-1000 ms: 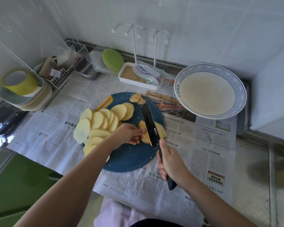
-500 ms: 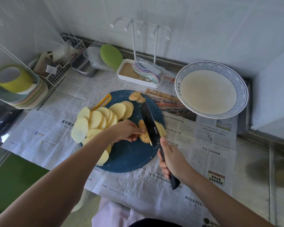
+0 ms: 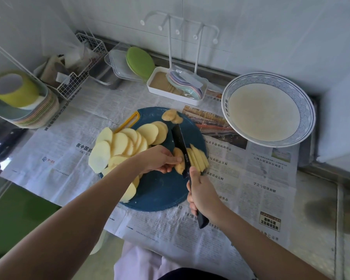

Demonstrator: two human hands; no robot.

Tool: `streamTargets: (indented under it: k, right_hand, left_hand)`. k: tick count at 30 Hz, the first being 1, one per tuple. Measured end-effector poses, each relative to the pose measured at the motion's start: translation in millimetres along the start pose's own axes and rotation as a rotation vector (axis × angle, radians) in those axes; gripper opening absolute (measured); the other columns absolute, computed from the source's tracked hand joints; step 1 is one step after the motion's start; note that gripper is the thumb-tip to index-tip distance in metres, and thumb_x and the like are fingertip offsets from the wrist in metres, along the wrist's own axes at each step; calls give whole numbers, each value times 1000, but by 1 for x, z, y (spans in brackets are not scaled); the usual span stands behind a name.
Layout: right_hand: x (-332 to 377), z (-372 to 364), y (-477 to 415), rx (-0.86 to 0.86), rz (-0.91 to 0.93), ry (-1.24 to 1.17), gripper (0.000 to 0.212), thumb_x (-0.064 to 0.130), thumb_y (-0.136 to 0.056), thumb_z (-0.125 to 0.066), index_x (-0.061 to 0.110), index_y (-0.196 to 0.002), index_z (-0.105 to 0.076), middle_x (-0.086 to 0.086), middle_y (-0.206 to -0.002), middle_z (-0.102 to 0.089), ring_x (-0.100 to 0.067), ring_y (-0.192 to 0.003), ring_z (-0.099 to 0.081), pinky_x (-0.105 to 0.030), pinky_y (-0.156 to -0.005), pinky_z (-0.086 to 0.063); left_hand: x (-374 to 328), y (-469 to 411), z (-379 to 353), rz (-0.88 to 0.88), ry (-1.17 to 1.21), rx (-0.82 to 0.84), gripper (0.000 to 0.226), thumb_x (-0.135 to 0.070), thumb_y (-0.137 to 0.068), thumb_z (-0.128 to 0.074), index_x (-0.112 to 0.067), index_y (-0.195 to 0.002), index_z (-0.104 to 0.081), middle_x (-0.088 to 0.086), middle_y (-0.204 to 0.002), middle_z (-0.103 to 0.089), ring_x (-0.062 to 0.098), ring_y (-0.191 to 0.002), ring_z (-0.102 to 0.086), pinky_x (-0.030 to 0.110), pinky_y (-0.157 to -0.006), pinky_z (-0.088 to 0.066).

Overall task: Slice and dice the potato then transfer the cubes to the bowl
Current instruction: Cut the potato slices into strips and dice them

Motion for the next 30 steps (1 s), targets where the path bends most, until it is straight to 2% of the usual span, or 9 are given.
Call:
streamTargets:
  k: [5, 10, 16, 21, 25, 30]
  right_hand:
    - [2, -9, -8, -188, 146, 204, 56, 49, -101, -23, 14, -61, -40, 0, -50, -37, -13, -42, -34, -29, -43, -29]
    - [6, -14, -4, -241, 201, 241, 57, 43, -103, -21, 12, -59, -41, 0, -49, -38, -12, -42, -35, -23, -41, -28]
    - [3, -8, 5, -195, 196, 124, 56, 48, -101, -27, 15, -57, -35, 3, -46, -30, -12, -39, -28, -31, -43, -26]
    - [9, 12, 29, -102, 198, -23, 55, 51, -100, -27, 9, -68, -42, -3, -44, -34, -16, -34, -33, -26, -36, -32]
    - [14, 21, 38, -78, 224, -29, 57, 52, -99, -27, 8, -67, -43, -7, -46, -38, -18, -34, -37, -28, -38, -34]
    - [5, 14, 49, -30, 223, -10, 57, 51, -98, -27, 7, -68, -45, -9, -50, -35, -18, -35, -32, -26, -35, -31]
  left_hand:
    - [3, 4, -1, -9, 37, 19, 26, -22, -93, -61, -10, -70, -58, 4, -61, -56, 11, -55, -49, 19, -56, -44]
    - [4, 4, -1, -45, 64, -16, 27, -21, -93, -61, -10, -70, -54, 4, -61, -57, 12, -57, -52, 19, -55, -46]
    - [4, 7, -3, -102, 60, -102, 25, -23, -91, -64, -9, -74, -52, 3, -63, -58, 12, -59, -58, 19, -55, -47]
    - [5, 8, -5, -95, 176, -103, 27, -19, -89, -66, -9, -71, -50, 5, -63, -58, 11, -55, -62, 17, -52, -49]
    - [6, 9, -6, -92, 220, -86, 27, -19, -88, -68, -9, -70, -50, 4, -62, -60, 11, -55, -62, 17, -53, -51]
    - [8, 9, -5, -92, 231, -92, 24, -20, -88, -68, -9, -73, -51, 4, -65, -59, 11, -58, -62, 18, -55, -50]
Point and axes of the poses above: each hand's wrist, its own y-axis away from the middle knuckle, its own z-axis out of the back of the hand, x = y × z, the point moved 7 cm from there along -y, towards the middle knuckle
